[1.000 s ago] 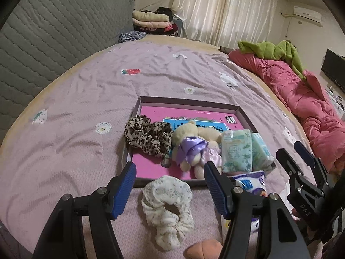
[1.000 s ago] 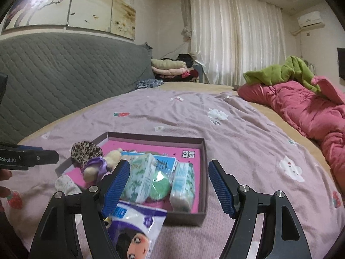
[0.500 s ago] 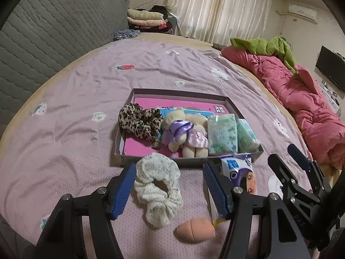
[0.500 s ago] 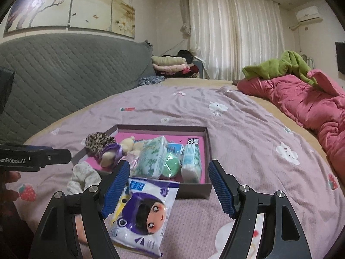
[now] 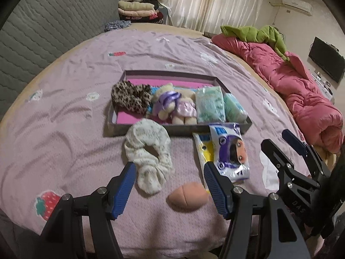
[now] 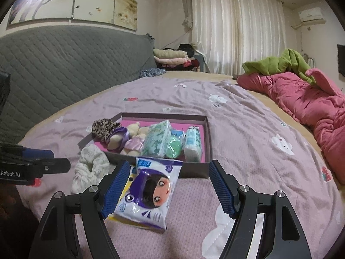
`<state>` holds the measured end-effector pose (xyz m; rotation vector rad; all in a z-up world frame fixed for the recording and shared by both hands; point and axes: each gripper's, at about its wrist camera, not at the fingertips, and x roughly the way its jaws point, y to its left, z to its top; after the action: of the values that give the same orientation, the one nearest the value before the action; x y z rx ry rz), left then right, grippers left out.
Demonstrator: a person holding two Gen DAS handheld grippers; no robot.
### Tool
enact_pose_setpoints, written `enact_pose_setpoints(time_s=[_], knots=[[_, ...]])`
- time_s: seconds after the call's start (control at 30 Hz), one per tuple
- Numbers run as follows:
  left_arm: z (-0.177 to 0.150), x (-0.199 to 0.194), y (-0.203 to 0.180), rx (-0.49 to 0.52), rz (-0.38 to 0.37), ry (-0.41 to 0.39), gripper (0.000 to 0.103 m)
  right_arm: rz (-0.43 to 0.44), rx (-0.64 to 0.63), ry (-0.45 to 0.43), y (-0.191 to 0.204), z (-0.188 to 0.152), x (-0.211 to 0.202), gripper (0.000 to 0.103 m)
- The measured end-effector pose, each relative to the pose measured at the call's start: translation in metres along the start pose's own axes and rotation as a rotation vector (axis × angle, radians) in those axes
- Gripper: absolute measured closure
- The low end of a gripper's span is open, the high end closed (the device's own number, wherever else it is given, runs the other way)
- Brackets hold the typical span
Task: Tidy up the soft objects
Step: 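Move both open tools back toward the items lying beside the tray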
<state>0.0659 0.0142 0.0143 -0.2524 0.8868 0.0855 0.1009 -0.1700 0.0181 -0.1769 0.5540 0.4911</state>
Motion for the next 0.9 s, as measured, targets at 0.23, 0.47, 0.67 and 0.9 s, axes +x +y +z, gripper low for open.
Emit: enact_pose_setpoints(time_s=[0.23, 0.47, 0.67, 0.9], knots=[[-0.010, 0.004, -0.005, -0.001, -0.021, 0.043, 0.038, 0.003, -0.023, 0.019, 0.007, -0.006, -0.006, 0.026], [-0.020, 0.008, -0.008, 0.004, -0.026, 0.074, 0.038, 0.014, -0.033, 0.049, 0.010, -0.012, -0.008, 0.026], [-0.027, 0.012, -0.012, 0.005, -0.034, 0.098, 0.038, 0.008, -0.023, 0.067, 0.008, -0.014, -0.008, 0.026], [-0.033, 0.020, -0.012, -0.008, -0.044, 0.131, 0.038, 0.009, -0.003, 0.075, 0.003, -0.016, -0.007, 0.026]])
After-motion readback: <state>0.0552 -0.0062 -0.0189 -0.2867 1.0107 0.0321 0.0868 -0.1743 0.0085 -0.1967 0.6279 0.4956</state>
